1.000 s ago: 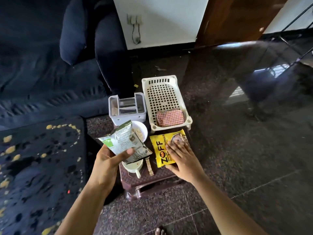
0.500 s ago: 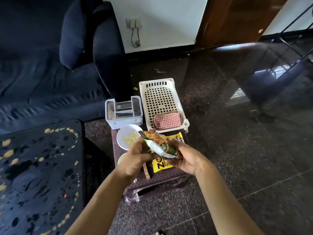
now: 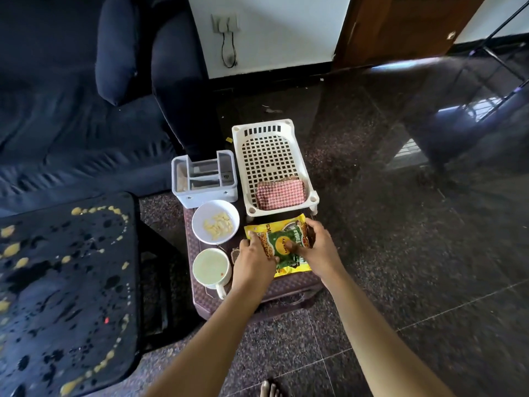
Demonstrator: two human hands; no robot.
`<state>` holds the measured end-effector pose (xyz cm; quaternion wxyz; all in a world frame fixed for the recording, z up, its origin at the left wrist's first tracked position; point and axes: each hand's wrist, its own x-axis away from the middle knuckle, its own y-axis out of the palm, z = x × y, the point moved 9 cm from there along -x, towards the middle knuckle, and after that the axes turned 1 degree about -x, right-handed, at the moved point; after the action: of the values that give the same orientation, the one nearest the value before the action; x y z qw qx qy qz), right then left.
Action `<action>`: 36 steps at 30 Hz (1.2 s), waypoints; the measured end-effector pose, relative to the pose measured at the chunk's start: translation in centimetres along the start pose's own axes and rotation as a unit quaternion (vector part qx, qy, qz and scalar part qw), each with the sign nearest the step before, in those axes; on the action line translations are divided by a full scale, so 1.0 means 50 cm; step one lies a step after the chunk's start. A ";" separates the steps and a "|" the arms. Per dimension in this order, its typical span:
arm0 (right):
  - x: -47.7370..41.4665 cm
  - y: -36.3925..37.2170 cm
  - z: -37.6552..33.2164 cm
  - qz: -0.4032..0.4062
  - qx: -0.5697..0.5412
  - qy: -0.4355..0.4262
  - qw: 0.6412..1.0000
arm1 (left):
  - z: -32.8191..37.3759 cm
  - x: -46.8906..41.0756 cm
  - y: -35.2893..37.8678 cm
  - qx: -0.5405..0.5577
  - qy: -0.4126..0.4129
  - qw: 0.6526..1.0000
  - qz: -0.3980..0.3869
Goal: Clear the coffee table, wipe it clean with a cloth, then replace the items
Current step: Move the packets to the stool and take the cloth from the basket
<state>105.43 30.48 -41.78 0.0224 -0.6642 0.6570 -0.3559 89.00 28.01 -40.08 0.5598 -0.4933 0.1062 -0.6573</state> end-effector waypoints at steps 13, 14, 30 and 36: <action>-0.099 -0.037 -0.219 0.052 0.214 -0.212 0.952 | 0.085 -0.045 -0.060 -0.177 0.142 0.973 0.054; -0.127 -0.021 -0.232 0.032 0.257 -0.219 0.941 | 0.078 -0.060 -0.053 -0.197 0.131 0.971 0.031; -0.286 0.101 -0.229 -0.211 0.556 -0.143 0.792 | 0.056 -0.109 -0.030 -0.275 0.138 0.950 -0.043; -0.253 0.067 -0.263 -0.186 0.431 -0.123 0.874 | 0.064 -0.084 -0.073 -0.166 0.143 0.975 -0.039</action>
<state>97.41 47.02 -39.25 0.3202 -0.7374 0.2946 -0.5166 88.66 34.15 -38.23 0.4229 -0.4840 0.2739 -0.7155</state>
